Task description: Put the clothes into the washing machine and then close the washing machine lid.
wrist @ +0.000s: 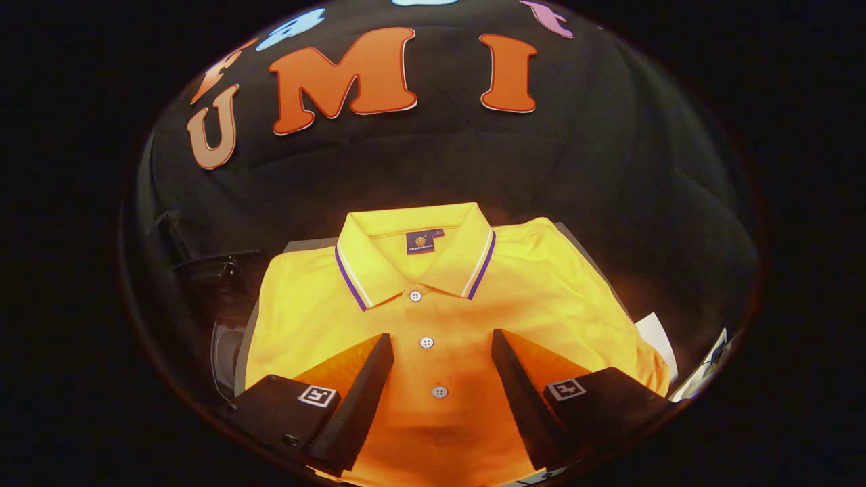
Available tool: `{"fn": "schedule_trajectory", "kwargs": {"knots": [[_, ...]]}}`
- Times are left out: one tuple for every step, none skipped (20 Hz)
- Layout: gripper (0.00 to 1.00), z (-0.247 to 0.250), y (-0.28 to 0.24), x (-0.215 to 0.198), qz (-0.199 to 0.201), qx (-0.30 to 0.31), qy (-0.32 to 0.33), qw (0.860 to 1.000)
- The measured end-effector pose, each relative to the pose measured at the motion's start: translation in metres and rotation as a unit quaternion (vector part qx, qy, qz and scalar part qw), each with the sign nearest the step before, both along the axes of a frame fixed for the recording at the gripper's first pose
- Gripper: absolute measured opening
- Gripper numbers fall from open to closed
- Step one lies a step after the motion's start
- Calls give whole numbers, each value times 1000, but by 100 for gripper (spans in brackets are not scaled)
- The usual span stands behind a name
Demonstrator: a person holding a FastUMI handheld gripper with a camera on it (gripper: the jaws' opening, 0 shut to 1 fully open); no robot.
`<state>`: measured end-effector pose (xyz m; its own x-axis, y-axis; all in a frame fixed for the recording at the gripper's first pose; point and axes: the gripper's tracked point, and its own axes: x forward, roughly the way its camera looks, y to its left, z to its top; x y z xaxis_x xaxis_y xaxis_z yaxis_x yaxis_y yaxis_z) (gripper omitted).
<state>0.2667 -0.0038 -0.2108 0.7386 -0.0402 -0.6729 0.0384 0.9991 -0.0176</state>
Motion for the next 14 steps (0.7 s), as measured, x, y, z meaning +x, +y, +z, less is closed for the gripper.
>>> {"fn": "schedule_trajectory", "kwargs": {"knots": [[96, 1, 1, -1, 4, 1, 5, 1000], [92, 0, 3, 0, 8, 2, 5, 1000], [88, -2, 7, 0, 12, 3, 10, 1000], [73, -1, 10, 0, 17, 4, 12, 1000], [59, -2, 14, 0, 19, 11, 18, 1000], [46, 0, 15, 0, 14, 21, 16, 1000], [37, -1, 16, 1, 8, 27, 20, 999], [28, -1, 16, 0, 2, 30, 24, 999], [28, -1, 16, 0, -4, 31, 28, 999], [28, 0, 18, 1, -9, 33, 31, 999], [16, 0, 19, 1, -10, 29, 32, 999], [15, -1, 18, 1, -11, 21, 34, 999], [15, -1, 17, 1, -16, 14, 32, 999], [15, -1, 18, 1, -19, 10, 27, 999]]}}
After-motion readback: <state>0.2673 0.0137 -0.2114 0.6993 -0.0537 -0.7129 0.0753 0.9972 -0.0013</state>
